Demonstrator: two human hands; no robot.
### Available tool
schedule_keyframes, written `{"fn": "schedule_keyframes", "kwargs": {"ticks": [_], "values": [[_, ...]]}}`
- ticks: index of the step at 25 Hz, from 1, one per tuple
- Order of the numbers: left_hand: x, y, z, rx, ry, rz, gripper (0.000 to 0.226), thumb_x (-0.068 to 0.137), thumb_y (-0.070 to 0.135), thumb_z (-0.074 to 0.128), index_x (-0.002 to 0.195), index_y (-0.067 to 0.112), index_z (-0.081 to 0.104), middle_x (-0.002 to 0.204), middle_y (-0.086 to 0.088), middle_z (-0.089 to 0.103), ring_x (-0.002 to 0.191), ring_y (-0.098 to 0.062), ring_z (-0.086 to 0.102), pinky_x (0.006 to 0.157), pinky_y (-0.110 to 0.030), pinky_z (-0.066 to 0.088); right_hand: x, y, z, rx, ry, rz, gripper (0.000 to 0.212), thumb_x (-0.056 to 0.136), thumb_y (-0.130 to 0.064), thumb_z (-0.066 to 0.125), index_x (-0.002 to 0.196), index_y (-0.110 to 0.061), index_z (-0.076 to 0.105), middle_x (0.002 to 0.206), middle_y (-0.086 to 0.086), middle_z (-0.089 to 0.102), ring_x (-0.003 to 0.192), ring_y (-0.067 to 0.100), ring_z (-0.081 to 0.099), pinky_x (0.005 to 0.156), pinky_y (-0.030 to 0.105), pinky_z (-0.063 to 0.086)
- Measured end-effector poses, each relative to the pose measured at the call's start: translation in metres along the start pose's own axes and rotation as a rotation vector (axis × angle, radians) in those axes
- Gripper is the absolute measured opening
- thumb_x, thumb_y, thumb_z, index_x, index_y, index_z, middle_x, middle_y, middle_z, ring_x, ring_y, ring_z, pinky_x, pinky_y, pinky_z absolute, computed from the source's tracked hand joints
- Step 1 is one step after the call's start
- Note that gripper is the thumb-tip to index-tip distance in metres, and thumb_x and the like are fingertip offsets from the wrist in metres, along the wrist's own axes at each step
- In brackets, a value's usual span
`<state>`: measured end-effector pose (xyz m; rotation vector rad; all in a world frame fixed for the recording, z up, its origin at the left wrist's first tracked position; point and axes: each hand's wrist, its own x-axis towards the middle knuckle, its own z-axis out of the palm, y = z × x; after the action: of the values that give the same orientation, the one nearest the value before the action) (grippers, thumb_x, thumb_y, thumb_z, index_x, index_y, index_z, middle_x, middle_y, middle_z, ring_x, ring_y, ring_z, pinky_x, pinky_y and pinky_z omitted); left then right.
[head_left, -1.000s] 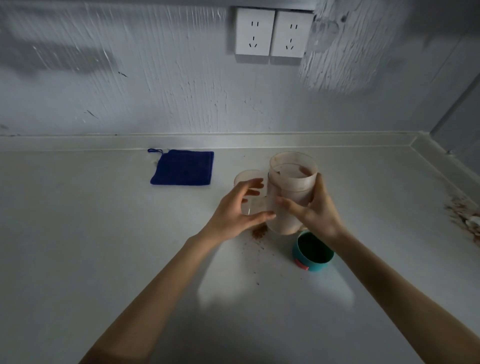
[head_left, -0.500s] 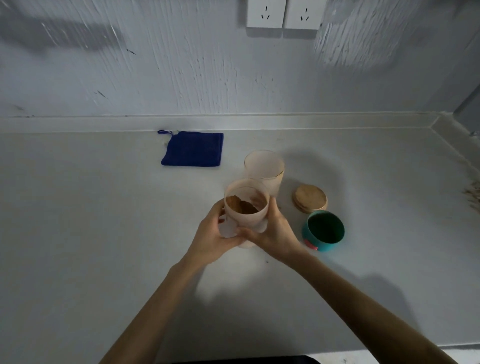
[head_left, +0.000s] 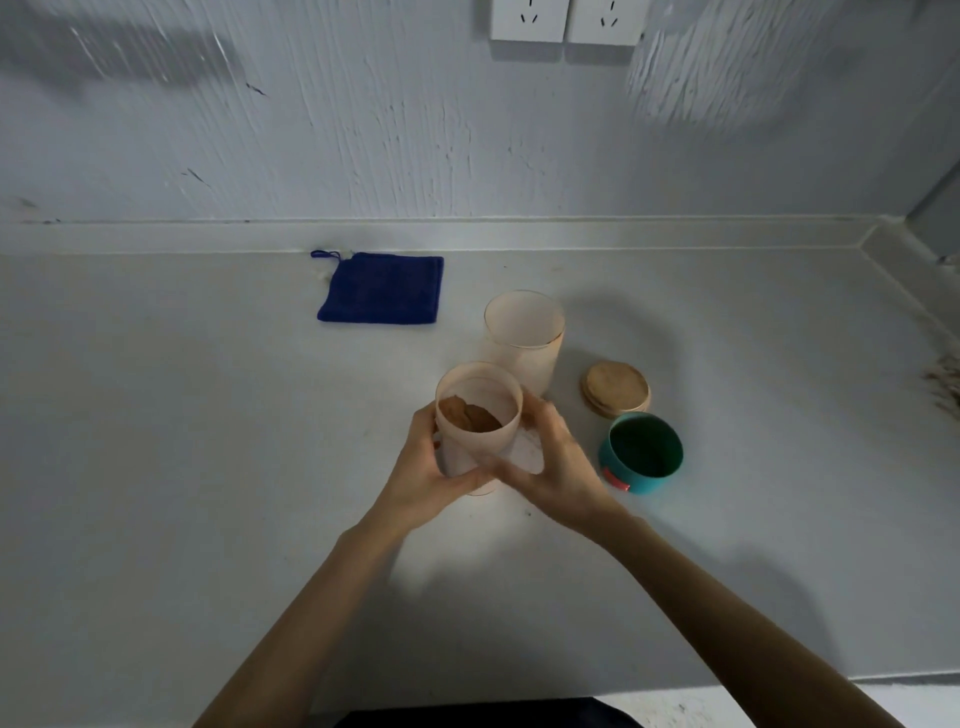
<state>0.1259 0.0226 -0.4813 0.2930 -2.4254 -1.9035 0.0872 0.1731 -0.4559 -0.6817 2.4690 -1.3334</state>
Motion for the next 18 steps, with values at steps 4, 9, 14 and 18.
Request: {"fn": "schedule_keyframes", "kwargs": {"ticks": [4, 9, 14, 18], "values": [[0.000, 0.000, 0.002, -0.010, 0.014, 0.033, 0.074, 0.063, 0.013, 0.079, 0.120, 0.025, 0.032, 0.118, 0.005, 0.048, 0.106, -0.005, 0.050, 0.078, -0.005, 0.047, -0.022, 0.019, -0.041, -0.007, 0.420, -0.043, 0.062, 0.079, -0.045, 0.053, 0.129, -0.011, 0.038, 0.126, 0.006, 0.045, 0.117, 0.012, 0.042, 0.099, 0.024, 0.033], [-0.004, 0.002, 0.004, -0.040, 0.013, 0.023, 0.070, 0.067, 0.010, 0.075, 0.117, 0.028, 0.029, 0.108, 0.018, 0.046, 0.100, -0.004, 0.050, 0.071, -0.001, 0.046, -0.037, 0.064, -0.069, -0.067, 0.494, 0.354, 0.098, 0.070, -0.026, 0.073, 0.142, -0.011, 0.008, 0.142, 0.018, 0.022, 0.134, 0.032, 0.024, 0.110, 0.043, 0.025], [-0.004, 0.003, 0.002, -0.022, -0.017, 0.022, 0.070, 0.069, 0.011, 0.074, 0.119, 0.026, 0.029, 0.108, 0.019, 0.044, 0.100, -0.001, 0.049, 0.074, -0.004, 0.048, -0.048, 0.083, -0.049, 0.033, 0.397, 0.420, 0.116, 0.064, -0.022, 0.079, 0.142, -0.010, -0.006, 0.146, 0.016, 0.023, 0.136, 0.031, 0.023, 0.110, 0.046, 0.025], [-0.004, 0.002, 0.003, -0.015, -0.009, 0.019, 0.071, 0.068, 0.010, 0.075, 0.122, 0.021, 0.030, 0.109, 0.013, 0.043, 0.100, -0.001, 0.048, 0.072, 0.000, 0.044, -0.043, 0.087, -0.042, 0.003, 0.452, 0.440, 0.103, 0.065, -0.023, 0.079, 0.141, -0.009, 0.011, 0.143, 0.017, 0.030, 0.133, 0.031, 0.028, 0.109, 0.046, 0.030]]}}
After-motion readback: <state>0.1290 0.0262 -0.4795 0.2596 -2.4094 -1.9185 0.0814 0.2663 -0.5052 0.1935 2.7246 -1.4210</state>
